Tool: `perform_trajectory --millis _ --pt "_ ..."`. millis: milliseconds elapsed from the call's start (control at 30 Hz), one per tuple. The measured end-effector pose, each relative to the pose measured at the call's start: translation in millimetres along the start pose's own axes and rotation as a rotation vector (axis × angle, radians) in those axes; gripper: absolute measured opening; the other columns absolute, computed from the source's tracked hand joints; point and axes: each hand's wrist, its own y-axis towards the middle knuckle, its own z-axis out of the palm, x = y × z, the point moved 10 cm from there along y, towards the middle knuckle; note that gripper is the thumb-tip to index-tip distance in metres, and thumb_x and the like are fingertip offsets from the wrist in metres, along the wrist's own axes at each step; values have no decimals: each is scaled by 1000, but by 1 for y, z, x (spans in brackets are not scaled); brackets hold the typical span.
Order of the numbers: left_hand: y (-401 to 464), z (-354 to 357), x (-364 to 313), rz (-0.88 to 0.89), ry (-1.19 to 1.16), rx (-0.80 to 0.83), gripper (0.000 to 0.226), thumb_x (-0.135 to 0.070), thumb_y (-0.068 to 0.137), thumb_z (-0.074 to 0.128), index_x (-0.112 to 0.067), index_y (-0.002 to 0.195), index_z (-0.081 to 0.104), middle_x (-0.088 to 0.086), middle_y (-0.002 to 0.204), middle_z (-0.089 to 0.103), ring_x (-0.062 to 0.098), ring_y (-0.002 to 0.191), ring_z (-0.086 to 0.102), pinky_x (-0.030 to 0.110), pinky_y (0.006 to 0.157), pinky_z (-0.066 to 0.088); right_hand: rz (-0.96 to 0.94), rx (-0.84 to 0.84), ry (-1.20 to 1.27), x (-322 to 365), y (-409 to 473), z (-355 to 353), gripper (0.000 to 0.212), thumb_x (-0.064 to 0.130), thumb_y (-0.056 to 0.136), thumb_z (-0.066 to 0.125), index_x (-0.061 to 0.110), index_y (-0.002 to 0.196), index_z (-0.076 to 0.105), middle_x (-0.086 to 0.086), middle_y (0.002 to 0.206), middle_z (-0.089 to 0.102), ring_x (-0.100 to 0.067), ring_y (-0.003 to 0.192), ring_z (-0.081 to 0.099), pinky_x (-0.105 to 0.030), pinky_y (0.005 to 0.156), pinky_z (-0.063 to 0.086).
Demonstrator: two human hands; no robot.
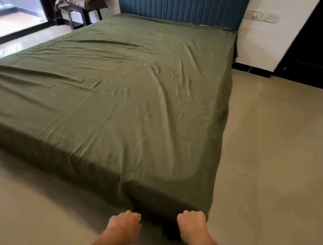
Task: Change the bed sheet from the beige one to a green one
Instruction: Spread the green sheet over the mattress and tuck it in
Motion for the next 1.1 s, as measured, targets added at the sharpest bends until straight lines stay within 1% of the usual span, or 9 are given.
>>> perform_trajectory --millis 133,367,600,700,833,933,1000,1033,1100 --pt "-2 -3 76 -96 -95 -8 36 -32 99 36 -13 124 53 11 131 54 30 122 51 33 97 41 -100 -34 -41 54 28 -35 30 11 93 49 16 120 60 -4 124 61 -26 116 58 -33 84 43" --pt "-33 -7 208 -254 -215 -29 36 -30 101 36 -7 122 55 13 130 57 27 120 54 29 94 41 -229 -147 -54 153 62 -107 27 15 94 48 16 117 61 -3 121 63 -26 113 60 -33 74 40" --pt "35 -92 326 -469 -478 -276 31 -33 95 49 -7 106 60 16 115 63 33 110 58 33 90 45 -319 -311 29 214 141 -174 29 19 98 46 13 126 50 -7 123 61 -28 112 59 -31 70 31" --pt "82 -120 363 -556 -665 -377 31 -33 94 53 -5 103 63 17 109 64 35 108 57 34 88 46 -352 -358 75 236 190 -189 37 30 101 41 10 132 43 -14 122 58 -33 111 57 -34 69 30" --pt "137 -124 397 -681 -895 -461 52 -42 96 46 7 106 60 24 110 62 40 107 55 40 91 48 -392 -277 61 262 238 -177 53 44 98 43 7 135 39 -18 124 54 -36 111 55 -37 70 30" --pt "163 -101 410 -809 -1067 -445 64 -48 97 39 11 113 56 30 111 60 44 101 58 45 85 52 -399 -187 68 268 251 -160 40 32 98 48 9 130 42 -17 123 54 -36 110 55 -37 68 29" --pt "174 -96 415 -851 -1145 -448 61 -45 97 42 12 115 55 31 113 59 44 98 59 43 66 54 -394 -149 114 269 255 -158 34 27 99 47 9 127 44 -18 123 54 -38 111 55 -37 69 27" --pt "177 -94 418 -875 -1178 -456 55 -39 98 44 13 116 53 32 115 58 42 96 59 42 64 52 -397 -125 119 270 256 -159 33 26 99 46 8 126 45 -19 123 55 -39 111 55 -37 70 27" --pt "180 -94 422 -927 -1180 -468 43 -25 99 47 15 116 51 34 117 56 40 99 55 44 78 44 -401 -99 99 271 259 -163 32 25 100 44 7 126 47 -20 123 57 -39 113 55 -37 72 26"
